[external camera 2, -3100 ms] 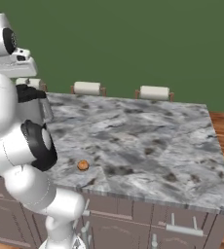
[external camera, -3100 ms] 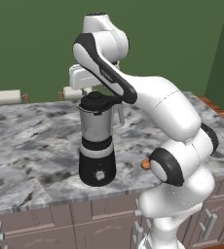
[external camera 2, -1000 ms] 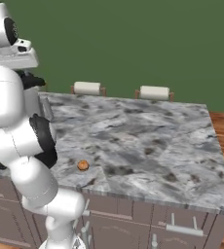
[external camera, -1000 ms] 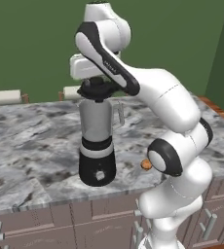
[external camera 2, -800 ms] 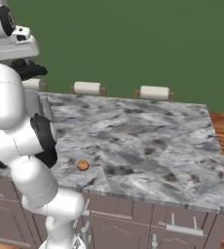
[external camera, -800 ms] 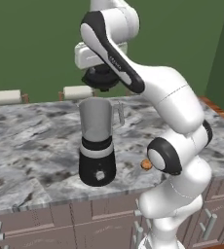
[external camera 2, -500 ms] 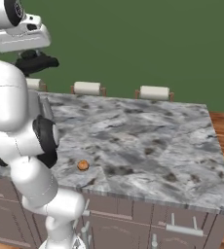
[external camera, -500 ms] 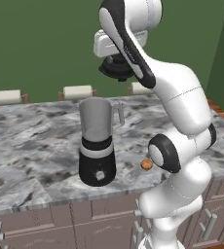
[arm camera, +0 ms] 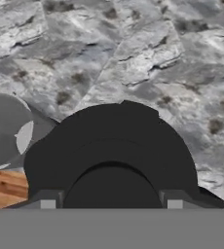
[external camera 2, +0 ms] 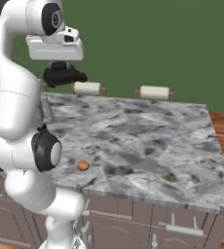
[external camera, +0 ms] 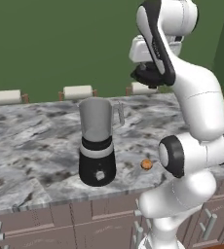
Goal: Open the blender lid, put the tangerine in the blender, close the lid, and start the blender.
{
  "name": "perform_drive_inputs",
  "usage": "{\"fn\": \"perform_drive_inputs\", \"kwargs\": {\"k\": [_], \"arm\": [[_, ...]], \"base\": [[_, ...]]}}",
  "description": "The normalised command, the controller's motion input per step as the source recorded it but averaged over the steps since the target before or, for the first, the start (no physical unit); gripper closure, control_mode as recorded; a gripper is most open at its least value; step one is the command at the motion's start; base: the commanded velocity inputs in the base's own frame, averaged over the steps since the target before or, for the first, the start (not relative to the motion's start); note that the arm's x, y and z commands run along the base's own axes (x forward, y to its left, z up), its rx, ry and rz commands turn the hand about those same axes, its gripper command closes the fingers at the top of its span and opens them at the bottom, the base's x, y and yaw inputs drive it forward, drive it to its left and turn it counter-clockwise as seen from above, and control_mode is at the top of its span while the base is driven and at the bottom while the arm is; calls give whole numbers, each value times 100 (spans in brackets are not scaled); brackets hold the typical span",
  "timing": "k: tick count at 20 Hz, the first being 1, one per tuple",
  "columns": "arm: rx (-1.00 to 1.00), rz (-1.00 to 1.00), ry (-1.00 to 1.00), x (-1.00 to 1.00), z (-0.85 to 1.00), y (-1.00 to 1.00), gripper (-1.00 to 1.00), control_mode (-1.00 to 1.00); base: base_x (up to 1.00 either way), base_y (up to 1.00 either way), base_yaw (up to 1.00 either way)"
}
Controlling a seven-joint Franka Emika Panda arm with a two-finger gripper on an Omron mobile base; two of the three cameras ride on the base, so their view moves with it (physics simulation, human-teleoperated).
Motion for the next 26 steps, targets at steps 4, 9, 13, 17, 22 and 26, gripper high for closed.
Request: {"fn": "perform_drive_inputs", "kwargs": {"k": [4,9,13,17,22,26], "arm": [[9,-16,4,0,-100,-100,100,-100],[3,-16,9,0,-100,-100,100,-100],[0,-13,14,3,-100,-100,100,-100],[0,-8,18,25,-100,-97,100,-100],[-5,-1,22,62,-100,-40,100,-100],[-2,0,21,65,-100,-1,100,-100]], "base": [[0,0,0],[0,0,0],[0,0,0],[0,0,0],[0,0,0],[0,0,0]]}}
